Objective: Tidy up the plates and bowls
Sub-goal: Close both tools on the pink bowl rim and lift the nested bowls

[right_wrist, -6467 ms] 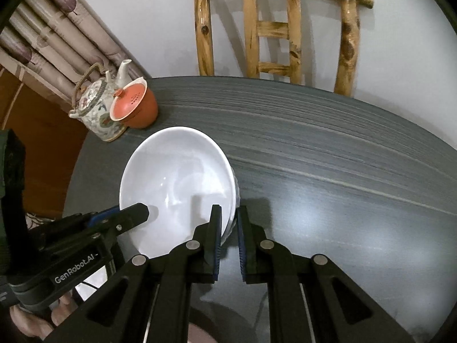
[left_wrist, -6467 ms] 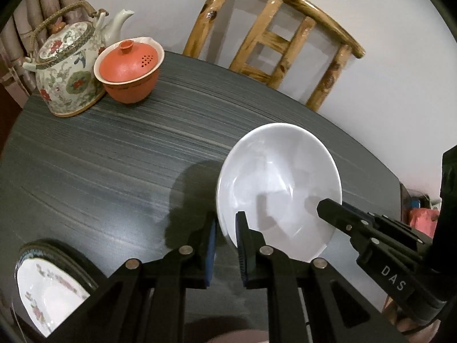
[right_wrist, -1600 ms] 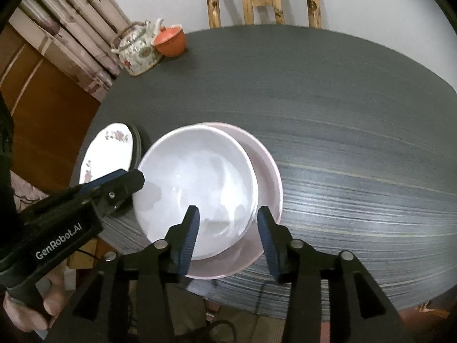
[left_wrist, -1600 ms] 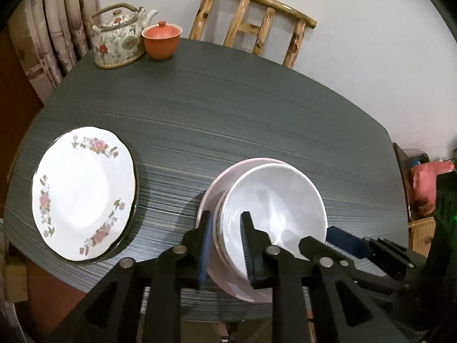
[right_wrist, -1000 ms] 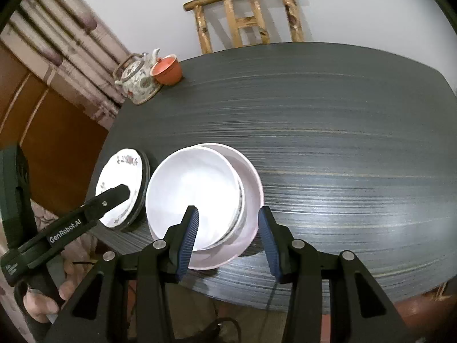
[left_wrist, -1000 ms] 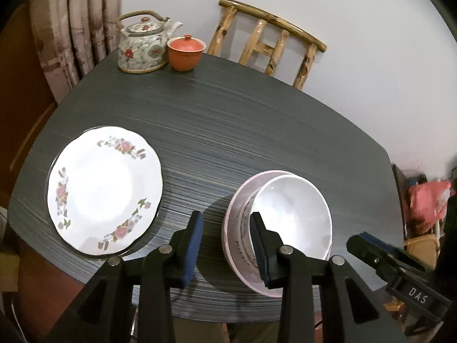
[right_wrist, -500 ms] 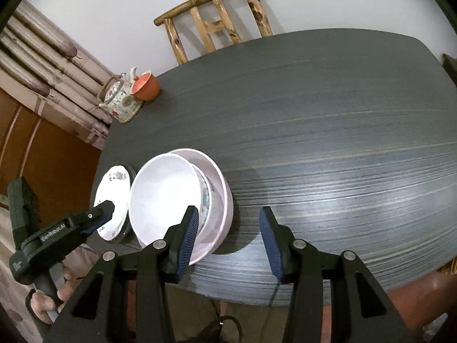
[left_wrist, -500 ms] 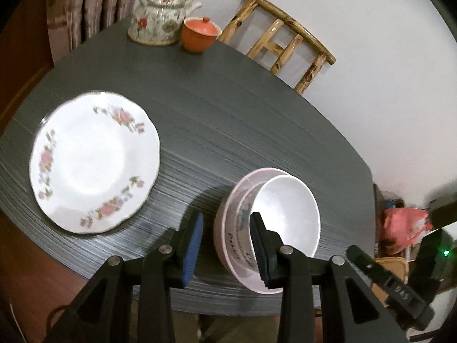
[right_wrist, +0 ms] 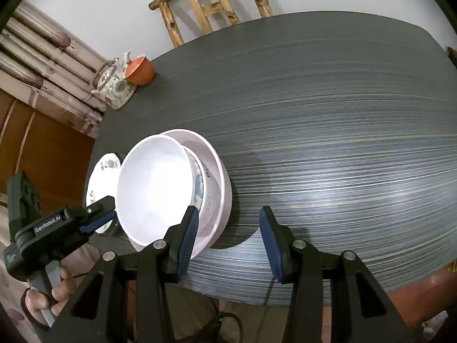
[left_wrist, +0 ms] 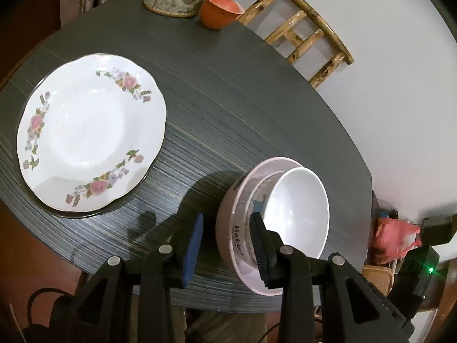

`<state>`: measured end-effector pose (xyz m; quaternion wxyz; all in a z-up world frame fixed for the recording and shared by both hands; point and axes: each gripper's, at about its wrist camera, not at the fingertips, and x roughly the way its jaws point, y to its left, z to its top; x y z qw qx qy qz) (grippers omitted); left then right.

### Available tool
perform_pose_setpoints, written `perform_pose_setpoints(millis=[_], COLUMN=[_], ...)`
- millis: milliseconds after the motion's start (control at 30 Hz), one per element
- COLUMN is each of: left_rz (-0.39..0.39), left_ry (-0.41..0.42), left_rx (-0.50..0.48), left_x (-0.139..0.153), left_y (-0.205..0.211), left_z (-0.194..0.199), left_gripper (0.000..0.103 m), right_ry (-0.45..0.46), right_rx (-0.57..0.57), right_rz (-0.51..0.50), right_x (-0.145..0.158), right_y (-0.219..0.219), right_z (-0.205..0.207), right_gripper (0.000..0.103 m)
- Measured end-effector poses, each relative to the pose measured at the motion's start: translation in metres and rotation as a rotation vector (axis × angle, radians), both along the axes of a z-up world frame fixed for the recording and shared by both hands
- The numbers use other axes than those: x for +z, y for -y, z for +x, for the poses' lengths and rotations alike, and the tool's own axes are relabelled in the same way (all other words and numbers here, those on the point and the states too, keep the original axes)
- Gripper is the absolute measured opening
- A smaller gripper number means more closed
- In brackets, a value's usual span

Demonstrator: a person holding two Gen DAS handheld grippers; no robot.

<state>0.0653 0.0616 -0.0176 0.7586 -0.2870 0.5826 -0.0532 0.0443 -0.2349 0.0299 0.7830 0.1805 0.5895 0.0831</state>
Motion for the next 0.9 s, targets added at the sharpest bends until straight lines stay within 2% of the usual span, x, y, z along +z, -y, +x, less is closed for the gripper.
perform_pose_setpoints(millis=[100, 467, 900], left_rz=[-0.006, 0.068, 0.11], left_ry=[-0.018, -0.038, -0.061], left_rx=[0.013, -0.014, -0.04], left_x=[-0.006, -0.015, -0.032], left_y=[0.0, 0.009, 0.019], left_z=[0.003, 0.011, 0.018], left_gripper=[0.034, 0.034, 0.034], right_ry=[-0.009, -0.029, -0.059], right_rx=[0.001, 0.023, 0.044], right_rz=[0.0, -0.063, -0.103], right_x=[-0.004, -0.017, -0.03], right_y=[-0.001, -0.014, -0.019], right_z=[0.001, 0.007, 0.014], right_gripper=[0.043, 0.042, 0.042])
